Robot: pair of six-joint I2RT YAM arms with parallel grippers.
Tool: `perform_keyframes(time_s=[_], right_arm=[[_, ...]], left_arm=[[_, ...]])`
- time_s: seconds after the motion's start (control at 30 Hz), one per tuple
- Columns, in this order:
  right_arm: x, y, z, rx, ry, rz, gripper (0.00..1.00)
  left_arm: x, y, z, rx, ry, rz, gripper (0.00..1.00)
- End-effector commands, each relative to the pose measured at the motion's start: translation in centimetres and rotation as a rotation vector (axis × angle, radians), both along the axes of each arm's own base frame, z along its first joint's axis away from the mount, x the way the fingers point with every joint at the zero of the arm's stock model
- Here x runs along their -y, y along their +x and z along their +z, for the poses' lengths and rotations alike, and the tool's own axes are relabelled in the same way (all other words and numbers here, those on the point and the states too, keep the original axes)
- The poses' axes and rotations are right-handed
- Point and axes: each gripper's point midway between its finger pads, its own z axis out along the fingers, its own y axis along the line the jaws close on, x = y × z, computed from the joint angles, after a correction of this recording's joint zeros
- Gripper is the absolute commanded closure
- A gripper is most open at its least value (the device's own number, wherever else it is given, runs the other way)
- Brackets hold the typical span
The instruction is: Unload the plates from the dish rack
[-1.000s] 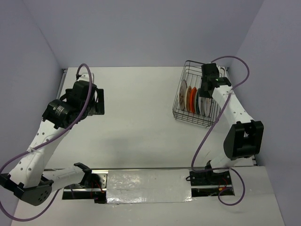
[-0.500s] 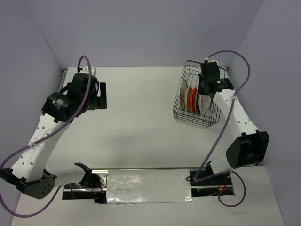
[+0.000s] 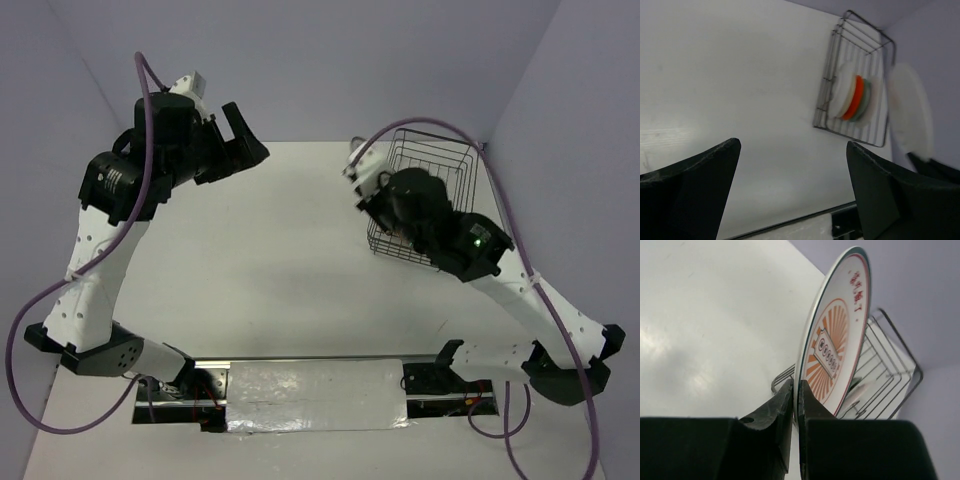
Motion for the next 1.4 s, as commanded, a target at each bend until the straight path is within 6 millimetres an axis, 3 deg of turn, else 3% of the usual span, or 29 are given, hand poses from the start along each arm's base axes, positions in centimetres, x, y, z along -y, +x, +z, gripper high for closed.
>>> perform_keyframes(time_s=[0.0,0.03,0.07,0.13,0.27,0.4,0.53,0.63,0.67,0.7,0.73,0.77,0.8,0.87,0.9,0.93,0.97,1.0,1.07,1.1,1.17,1.2,1.23,1.27,1.37], right_arm=[[-2.7,-2.8,-0.9,0.092,-0.271,0.171,1.00],[-3.4,-3.4,-1.0,0.099,-0.294,0.203,1.00],[-4.1,-4.1,-0.9,0.111,-0.302,0.230,1.00],[-6.1,-5.8,-0.8,0.136,-0.319,0.307,1.00],[-9.5,-7.4,0.1,0.172,-0.354,0.409,1.00],[-12.3,-7.8,0.3,0.195,-0.393,0.469,1.00],[-13.5,-6.4,0.3,0.248,-0.464,0.420,1.00],[-14.0,-6.0,0.3,0.269,-0.471,0.409,0.98],[-14.2,-6.0,0.1,0.268,-0.463,0.410,0.91],[-14.2,-5.9,-0.1,0.265,-0.456,0.405,0.77],[-14.2,-5.6,-0.4,0.264,-0.418,0.374,0.40],[-13.9,-5.3,-0.7,0.247,-0.382,0.358,0.09],[-12.6,-4.4,-0.3,0.224,-0.322,0.322,0.00],[-12.1,-4.6,-0.4,0.117,-0.105,0.314,0.00],[-10.5,-3.4,-0.2,0.089,-0.024,0.265,0.00],[-10.0,-4.2,0.9,0.066,0.148,0.266,0.00],[-9.3,-4.3,1.6,0.056,0.230,0.251,0.00],[-7.7,-4.3,2.5,0.045,0.342,0.208,0.00],[-6.1,-4.1,3.2,0.030,0.419,0.143,0.00],[-4.3,-3.5,3.4,0.003,0.473,0.061,0.00],[-1.8,-2.7,3.6,-0.021,0.528,-0.058,0.00],[0.2,-2.2,3.6,-0.057,0.572,-0.140,0.00],[0.5,-2.4,3.1,-0.112,0.602,-0.156,0.00],[1.0,-2.0,3.1,-0.111,0.605,-0.172,0.00],[3.9,-0.6,0.0,-0.220,0.594,-0.347,0.00]], left_arm=[[4.4,-2.0,2.5,-0.016,-0.271,-0.177,0.01],[5.0,-2.0,3.6,0.009,-0.341,-0.200,0.00],[5.7,-2.0,2.3,-0.033,-0.364,-0.228,0.01],[7.2,-2.8,2.2,-0.072,-0.426,-0.313,0.01],[8.4,-2.9,-2.3,-0.232,-0.413,-0.347,0.00],[8.5,-3.3,-5.1,-0.304,-0.423,-0.334,0.08],[8.6,-3.9,-6.7,-0.342,-0.442,-0.330,0.33],[8.1,-3.9,-7.9,-0.364,-0.403,-0.311,0.67],[7.8,-3.8,-8.1,-0.365,-0.389,-0.298,0.85],[7.7,-3.5,-8.3,-0.357,-0.369,-0.297,0.91],[7.4,-3.2,-8.3,-0.346,-0.353,-0.288,0.96],[6.6,-2.2,-8.7,-0.317,-0.313,-0.236,0.98],[6.0,-1.4,-9.0,-0.285,-0.274,-0.211,1.00],[3.6,1.2,-11.4,-0.246,-0.180,-0.093,1.00],[3.2,3.1,-11.9,-0.203,-0.171,-0.062,1.00],[2.6,4.2,-14.1,-0.210,-0.145,-0.039,1.00],[1.6,5.8,-14.9,-0.188,-0.131,-0.021,1.00],[2.1,8.1,-15.9,-0.162,-0.149,-0.039,1.00],[2.0,10.5,-18.0,-0.156,-0.151,-0.069,1.00],[2.6,11.9,-20.6,-0.192,-0.148,-0.092,1.00],[2.3,14.6,-21.8,-0.185,-0.143,-0.097,1.00],[2.9,15.5,-24.8,-0.255,-0.162,-0.126,1.00],[2.7,17.3,-26.4,-0.277,-0.184,-0.124,1.00],[2.6,18.0,-26.9,-0.285,-0.196,-0.128,1.00],[1.6,20.2,-27.7,-0.285,-0.219,-0.097,0.98]])
